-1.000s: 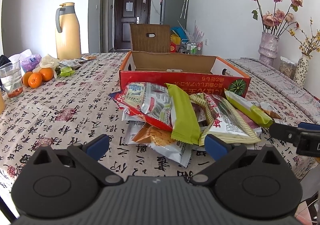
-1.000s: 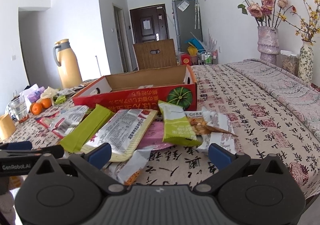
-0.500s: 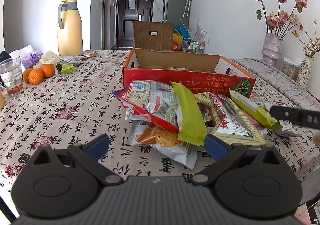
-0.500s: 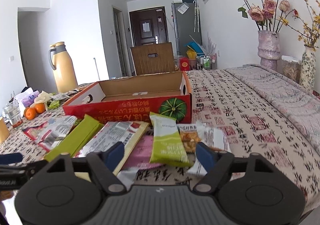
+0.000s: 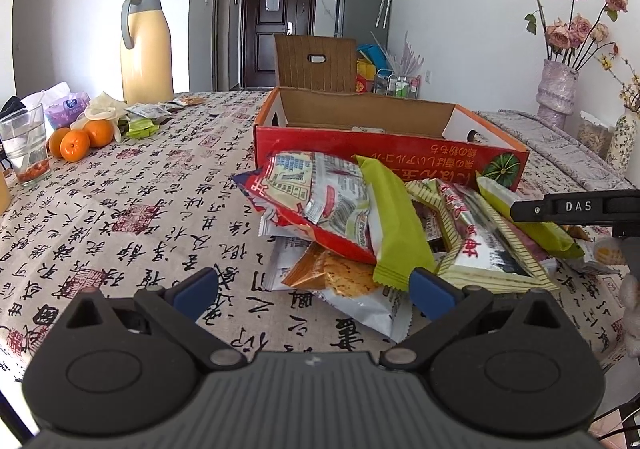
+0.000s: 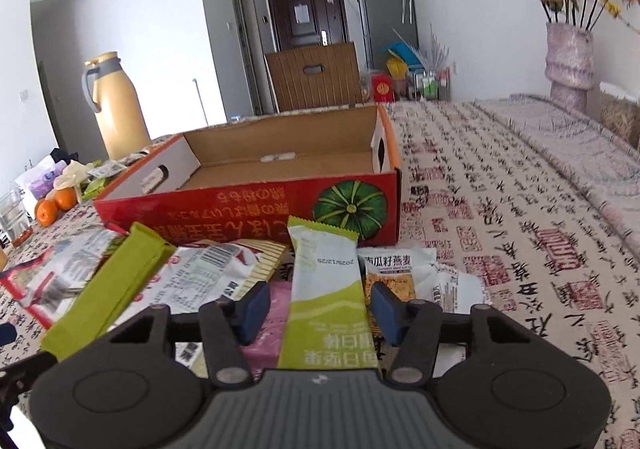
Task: Organize snacks
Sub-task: 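Grasp the red-and-white biscuit bag with the left gripper while the right gripper grasps the green-and-white bar packet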
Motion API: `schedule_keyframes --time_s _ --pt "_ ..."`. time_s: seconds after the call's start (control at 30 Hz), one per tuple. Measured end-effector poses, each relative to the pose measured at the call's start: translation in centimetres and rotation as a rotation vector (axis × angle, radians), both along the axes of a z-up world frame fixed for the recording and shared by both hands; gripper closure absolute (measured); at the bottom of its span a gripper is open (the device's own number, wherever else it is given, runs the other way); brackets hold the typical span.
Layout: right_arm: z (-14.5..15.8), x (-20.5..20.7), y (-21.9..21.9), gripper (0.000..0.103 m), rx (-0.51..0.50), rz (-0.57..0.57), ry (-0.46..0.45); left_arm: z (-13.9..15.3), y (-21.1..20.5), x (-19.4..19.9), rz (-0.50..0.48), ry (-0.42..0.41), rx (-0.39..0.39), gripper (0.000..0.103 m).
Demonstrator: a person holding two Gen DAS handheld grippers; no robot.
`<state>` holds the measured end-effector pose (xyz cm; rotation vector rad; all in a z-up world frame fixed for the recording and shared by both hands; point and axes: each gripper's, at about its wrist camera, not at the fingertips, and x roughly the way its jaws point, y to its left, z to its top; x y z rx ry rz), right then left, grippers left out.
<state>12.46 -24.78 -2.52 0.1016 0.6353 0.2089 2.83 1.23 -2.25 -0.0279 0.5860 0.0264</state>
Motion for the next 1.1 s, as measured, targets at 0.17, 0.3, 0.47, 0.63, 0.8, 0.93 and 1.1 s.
schedule_keyframes --time_s 0.17,0.3,0.47,0.63,0.8,0.93,1.1 --pt "-1.0 0.8 0.1 0.056 0.0 0.005 0.032 -0.3 0.2 0.7 0.004 -0.003 -0.012 0.0" --pt "-1.0 0.9 0.3 0.061 -0.003 0.024 0.03 -0.3 0.2 1.0 -0.001 0.002 -0.01 0.0" --pt "-0.8 0.7 0.2 0.065 0.021 0.027 0.025 -0.2 0.2 1.1 -0.004 -0.007 -0.013 0.0" --pt "-0.3 -0.1 -0.2 0.065 0.05 0.012 -0.02 0.1 0.3 0.8 -0.003 -0.02 -0.014 0.0" --pt "0.0 -0.7 -0.2 0.065 0.064 0.001 -0.047 0.9 0.5 0.1 -0.021 -0.069 -0.014 0.0" --pt "0.0 -1.1 -0.2 0.065 0.064 -0.002 -0.054 1.8 0.5 -0.2 -0.023 -0.101 -0.007 0.0" --pt "0.2 -1.5 -0.2 0.065 0.065 -0.008 -0.069 3.2 0.5 0.6 -0.005 -0.132 0.018 0.0"
